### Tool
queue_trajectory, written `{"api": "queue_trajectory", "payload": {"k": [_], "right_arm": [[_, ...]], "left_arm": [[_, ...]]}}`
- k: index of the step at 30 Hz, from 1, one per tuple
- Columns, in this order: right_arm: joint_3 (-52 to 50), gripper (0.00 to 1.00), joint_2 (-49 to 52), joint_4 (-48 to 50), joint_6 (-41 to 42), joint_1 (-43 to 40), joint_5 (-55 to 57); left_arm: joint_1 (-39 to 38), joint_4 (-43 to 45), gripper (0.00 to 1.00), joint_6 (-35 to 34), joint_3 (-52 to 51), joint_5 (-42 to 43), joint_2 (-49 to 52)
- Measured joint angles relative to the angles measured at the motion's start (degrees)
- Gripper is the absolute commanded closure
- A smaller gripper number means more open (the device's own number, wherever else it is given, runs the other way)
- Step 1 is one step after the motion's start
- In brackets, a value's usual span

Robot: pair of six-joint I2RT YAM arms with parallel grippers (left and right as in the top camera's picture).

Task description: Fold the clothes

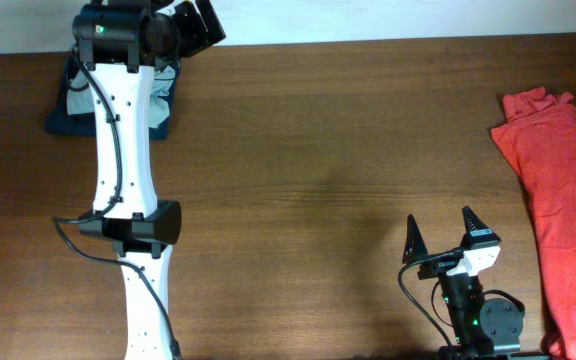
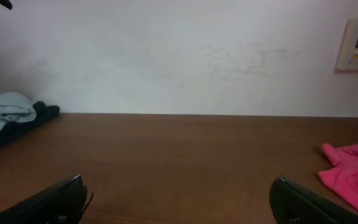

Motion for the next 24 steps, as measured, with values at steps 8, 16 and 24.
{"api": "queue_trajectory", "payload": {"k": [8,16,24], "right_arm": [[0.0,0.01,0.0,-0.2,0.0,0.0,0.0],[0.0,0.01,0.0,-5.7,0.0,0.0,0.2],[0.0,0.02,0.0,-5.7,0.0,0.0,0.2]], "left_arm": [[0.0,0.0,0.01,0.0,0.0,0.0,0.0],[0.0,0.0,0.01,0.0,0.0,0.0,0.0],[0.0,0.0,0.01,0.0,0.0,0.0,0.0]]}}
